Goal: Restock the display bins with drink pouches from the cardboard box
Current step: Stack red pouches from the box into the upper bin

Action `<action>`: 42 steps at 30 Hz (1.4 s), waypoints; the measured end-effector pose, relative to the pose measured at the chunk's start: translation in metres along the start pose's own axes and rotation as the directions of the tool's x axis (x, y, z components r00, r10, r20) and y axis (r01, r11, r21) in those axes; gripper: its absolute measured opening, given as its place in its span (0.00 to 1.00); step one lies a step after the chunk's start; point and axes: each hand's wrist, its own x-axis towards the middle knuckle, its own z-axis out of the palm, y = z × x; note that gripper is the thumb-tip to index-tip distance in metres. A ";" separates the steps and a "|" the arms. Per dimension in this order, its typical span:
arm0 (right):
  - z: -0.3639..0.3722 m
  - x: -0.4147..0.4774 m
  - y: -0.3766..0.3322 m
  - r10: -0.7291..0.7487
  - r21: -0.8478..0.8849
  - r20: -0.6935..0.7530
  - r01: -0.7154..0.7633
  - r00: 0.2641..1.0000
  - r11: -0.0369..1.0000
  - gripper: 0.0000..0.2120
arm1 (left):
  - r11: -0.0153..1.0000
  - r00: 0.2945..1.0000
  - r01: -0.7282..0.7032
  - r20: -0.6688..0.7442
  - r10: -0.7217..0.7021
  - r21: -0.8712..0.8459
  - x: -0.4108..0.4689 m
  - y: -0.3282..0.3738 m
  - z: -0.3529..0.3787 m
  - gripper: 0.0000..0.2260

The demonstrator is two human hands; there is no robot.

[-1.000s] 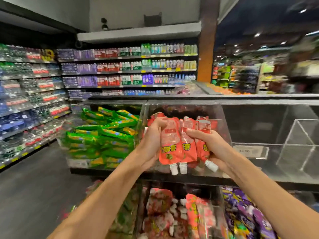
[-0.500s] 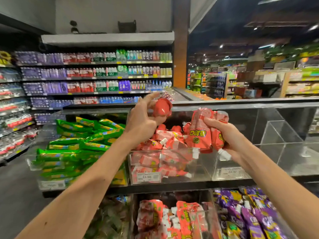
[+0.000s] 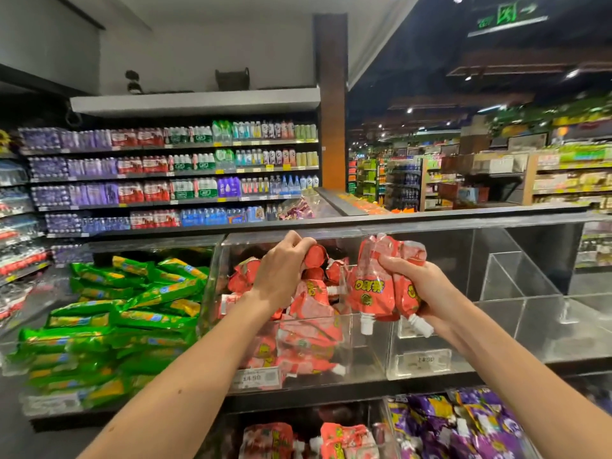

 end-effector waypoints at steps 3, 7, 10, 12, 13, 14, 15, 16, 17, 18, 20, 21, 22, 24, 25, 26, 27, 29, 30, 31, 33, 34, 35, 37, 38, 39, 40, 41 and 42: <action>-0.004 0.005 0.001 0.008 0.017 0.014 -0.008 1.000 1.000 0.20 | 0.998 0.999 0.016 0.033 -0.019 0.062 0.012 -0.001 0.017 0.19; -0.007 0.009 0.003 0.008 0.025 0.019 -0.009 1.000 1.000 0.22 | 0.996 0.998 0.011 0.058 -0.016 0.086 0.023 0.004 0.037 0.12; -0.011 0.012 0.005 0.018 0.035 0.022 -0.019 1.000 0.999 0.18 | 0.995 0.995 0.090 0.046 -0.092 0.051 0.030 0.003 0.044 0.11; -0.013 0.013 0.006 0.028 0.046 0.020 -0.029 0.999 0.999 0.16 | 0.985 0.985 0.148 0.079 -0.155 0.086 0.031 -0.004 0.046 0.08; -0.014 0.013 0.007 0.031 0.054 0.017 -0.032 0.999 0.998 0.15 | 0.979 0.980 0.162 0.100 -0.175 0.125 0.031 -0.008 0.046 0.06; -0.016 0.012 0.007 0.033 0.062 0.014 -0.033 0.999 0.998 0.14 | 0.973 0.974 0.172 0.119 -0.191 0.152 0.030 -0.012 0.047 0.05; -0.016 0.013 0.007 0.034 0.066 0.014 -0.035 0.999 0.997 0.14 | 0.968 0.968 0.184 0.141 -0.209 0.172 0.030 -0.015 0.048 0.04; -0.016 0.013 0.007 0.034 0.064 0.012 -0.035 0.999 0.997 0.15 | 0.965 0.961 0.185 0.173 -0.217 0.185 0.029 -0.017 0.048 0.05; -0.015 0.014 0.007 0.032 0.056 0.009 -0.032 0.999 0.998 0.17 | 0.964 0.952 0.175 0.217 -0.218 0.202 0.028 -0.017 0.048 0.08; -0.015 0.015 0.007 0.028 0.050 0.010 -0.029 1.000 0.998 0.19 | 0.961 0.936 0.158 0.275 -0.218 0.225 0.027 -0.018 0.047 0.11; -0.011 0.017 0.006 0.019 0.063 0.022 -0.020 1.000 0.998 0.18 | 0.953 0.883 0.136 0.403 -0.241 0.271 0.025 -0.019 0.042 0.17; -0.008 0.018 0.006 0.018 0.070 0.030 -0.020 0.999 0.997 0.17 | 0.949 0.852 0.135 0.457 -0.258 0.284 0.025 -0.020 0.039 0.19; -0.005 0.019 0.005 0.017 0.071 0.038 -0.020 0.999 0.997 0.16 | 0.948 0.823 0.132 0.502 -0.267 0.288 0.025 -0.021 0.036 0.19; 0.001 0.022 0.006 0.021 0.066 0.056 -0.025 0.998 0.998 0.17 | 0.958 0.776 0.173 0.567 -0.275 0.228 0.026 -0.021 0.029 0.23; 0.004 0.023 0.008 0.026 0.068 0.062 -0.030 0.998 0.997 0.17 | 0.963 0.776 0.208 0.570 -0.269 0.171 0.025 -0.020 0.024 0.25; 0.006 0.024 0.009 0.029 0.069 0.069 -0.034 0.997 0.997 0.18 | 0.966 0.797 0.229 0.548 -0.256 0.119 0.025 -0.019 0.018 0.25; 0.009 0.025 0.010 0.032 0.064 0.070 -0.036 0.997 0.997 0.19 | 0.969 0.826 0.233 0.509 -0.241 0.081 0.024 -0.019 0.011 0.23; 0.014 0.026 0.013 0.032 0.049 0.069 -0.035 0.997 0.998 0.20 | 0.973 0.875 0.230 0.438 -0.205 -0.004 0.023 -0.021 -0.008 0.16; 0.016 0.026 0.014 0.032 0.046 0.067 -0.035 0.997 0.998 0.21 | 0.966 0.886 0.247 0.422 -0.192 -0.078 0.021 -0.020 -0.019 0.14; 0.018 0.026 0.015 0.034 0.048 0.062 -0.037 0.998 0.998 0.21 | 0.942 0.889 0.284 0.417 -0.189 -0.180 0.019 -0.020 -0.028 0.12; 0.024 0.028 0.015 0.037 0.069 0.039 -0.040 0.999 0.997 0.20 | 0.820 0.881 0.381 0.435 -0.184 -0.426 0.013 -0.014 -0.047 0.08; 0.028 0.028 0.014 0.038 0.086 0.027 -0.040 0.999 0.995 0.19 | 0.733 0.870 0.424 0.465 -0.165 -0.532 0.010 -0.008 -0.057 0.08; 0.032 0.029 0.014 0.040 0.101 0.014 -0.041 0.999 0.994 0.19 | 0.663 0.856 0.453 0.499 -0.137 -0.596 0.006 -0.002 -0.064 0.09; 0.042 0.031 0.012 0.045 0.116 -0.021 -0.042 0.999 0.992 0.19 | 0.622 0.838 0.465 0.539 -0.080 -0.631 0.001 0.008 -0.072 0.11; 0.047 0.033 0.011 0.047 0.117 -0.038 -0.043 0.998 0.992 0.19 | 0.634 0.835 0.457 0.546 -0.064 -0.624 -0.001 0.013 -0.074 0.13; 0.052 0.035 0.010 0.051 0.117 -0.055 -0.044 0.997 0.992 0.20 | 0.661 0.837 0.441 0.543 -0.060 -0.607 -0.002 0.015 -0.074 0.14; 0.056 0.037 0.010 0.054 0.118 -0.069 -0.046 0.996 0.992 0.20 | 0.698 0.845 0.418 0.531 -0.064 -0.581 -0.002 0.017 -0.074 0.17; 0.061 0.039 0.009 0.059 0.116 -0.077 -0.050 0.995 0.992 0.20 | 0.739 0.856 0.393 0.510 -0.078 -0.547 -0.001 0.017 -0.073 0.20; 0.065 0.040 0.009 0.063 0.114 -0.078 -0.054 0.995 0.992 0.20 | 0.778 0.869 0.369 0.485 -0.095 -0.509 0.000 0.017 -0.072 0.23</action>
